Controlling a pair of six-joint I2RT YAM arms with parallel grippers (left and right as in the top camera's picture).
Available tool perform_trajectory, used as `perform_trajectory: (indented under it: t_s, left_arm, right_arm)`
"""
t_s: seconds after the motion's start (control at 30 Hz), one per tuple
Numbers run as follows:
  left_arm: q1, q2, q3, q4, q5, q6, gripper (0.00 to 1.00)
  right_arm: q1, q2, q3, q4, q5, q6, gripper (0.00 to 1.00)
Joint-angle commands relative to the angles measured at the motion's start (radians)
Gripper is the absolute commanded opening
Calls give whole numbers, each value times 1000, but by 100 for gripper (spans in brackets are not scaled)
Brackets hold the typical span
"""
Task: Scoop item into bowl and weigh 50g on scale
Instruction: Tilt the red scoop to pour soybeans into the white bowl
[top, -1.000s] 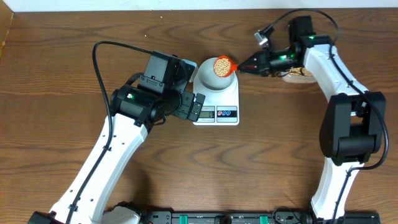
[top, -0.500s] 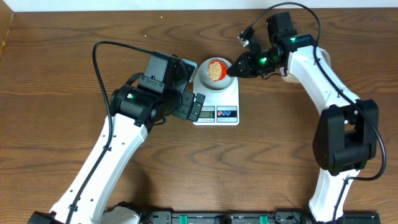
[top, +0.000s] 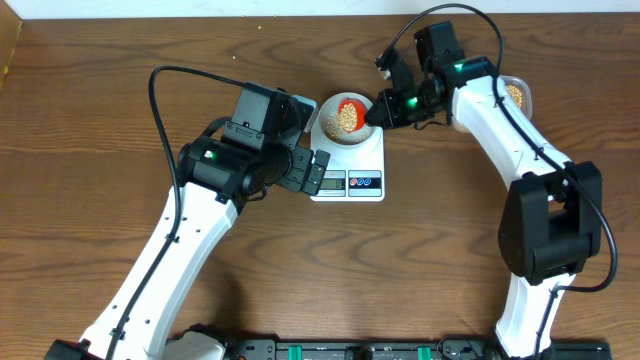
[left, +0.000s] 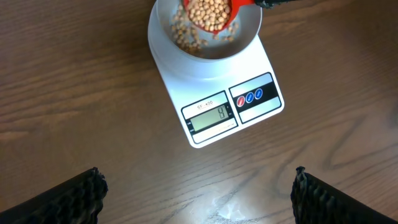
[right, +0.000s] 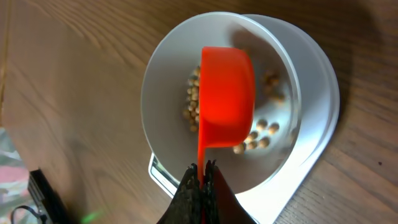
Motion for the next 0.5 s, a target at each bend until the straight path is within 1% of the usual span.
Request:
perform_trajectory:
  t_s: [0.0,0.2,0.47]
  left_arm:
    - [2,-5,7,-3,9,-8,97]
    - [2,-5,7,-3,9,-8,97]
    - [2,-5,7,-3,8,-8,97]
  right_arm:
    - [9,-44,26,0,8,-45,2]
    - [10,-68,26,-2,46,-57,1]
    - [33,-107,26,-3,81,-116,2]
